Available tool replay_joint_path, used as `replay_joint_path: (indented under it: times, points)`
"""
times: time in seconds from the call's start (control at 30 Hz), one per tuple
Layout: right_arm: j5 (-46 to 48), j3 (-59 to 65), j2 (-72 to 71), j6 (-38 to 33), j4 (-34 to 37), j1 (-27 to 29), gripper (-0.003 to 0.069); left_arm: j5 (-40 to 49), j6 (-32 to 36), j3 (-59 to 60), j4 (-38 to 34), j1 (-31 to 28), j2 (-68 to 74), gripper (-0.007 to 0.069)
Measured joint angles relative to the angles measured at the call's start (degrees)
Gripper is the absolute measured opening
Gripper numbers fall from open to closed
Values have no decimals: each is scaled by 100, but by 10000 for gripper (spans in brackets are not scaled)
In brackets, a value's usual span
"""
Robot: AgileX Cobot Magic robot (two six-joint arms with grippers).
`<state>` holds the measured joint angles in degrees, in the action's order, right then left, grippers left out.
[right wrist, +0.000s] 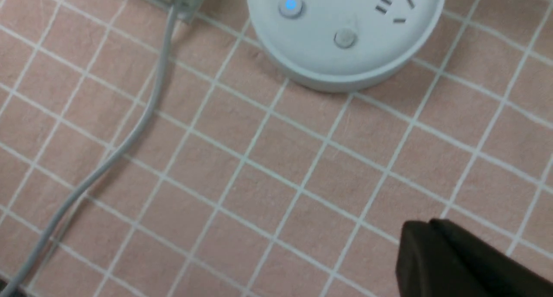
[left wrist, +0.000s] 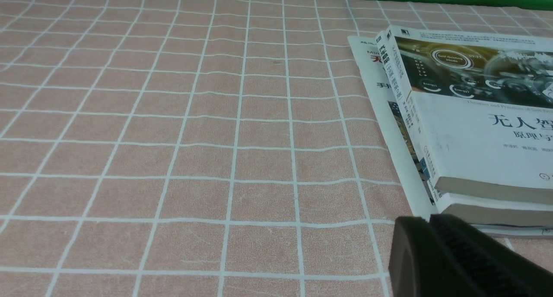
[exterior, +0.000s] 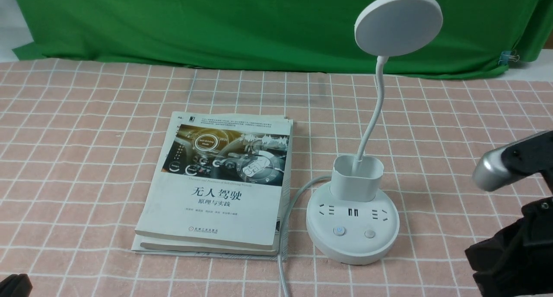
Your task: Turn off the table lamp on the pink coffee tablecloth by hand.
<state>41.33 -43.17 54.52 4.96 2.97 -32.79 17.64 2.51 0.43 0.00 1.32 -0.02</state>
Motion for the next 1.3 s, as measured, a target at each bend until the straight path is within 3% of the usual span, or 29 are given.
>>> replay_joint_path:
  times: [0.13,0.37,0.57,0.77,1.3]
  points:
    - [-572,693,-895,-141,-84,544,35,0,0,0,0,0,0,6]
    - [-2196,2935,-3332,-589,-262,2086,35,0,0,0,0,0,0,6]
    - [-2582,4056,-4834,-731,-297,2704,35,0,0,0,30,0,0,6]
    - [-2583,4351,-5421,-746,-297,2940,35,0,0,0,30,0,0,6]
    - [-2656,4351,-5452,-754,-297,2946,36,-4,0,0,36,0,0,6]
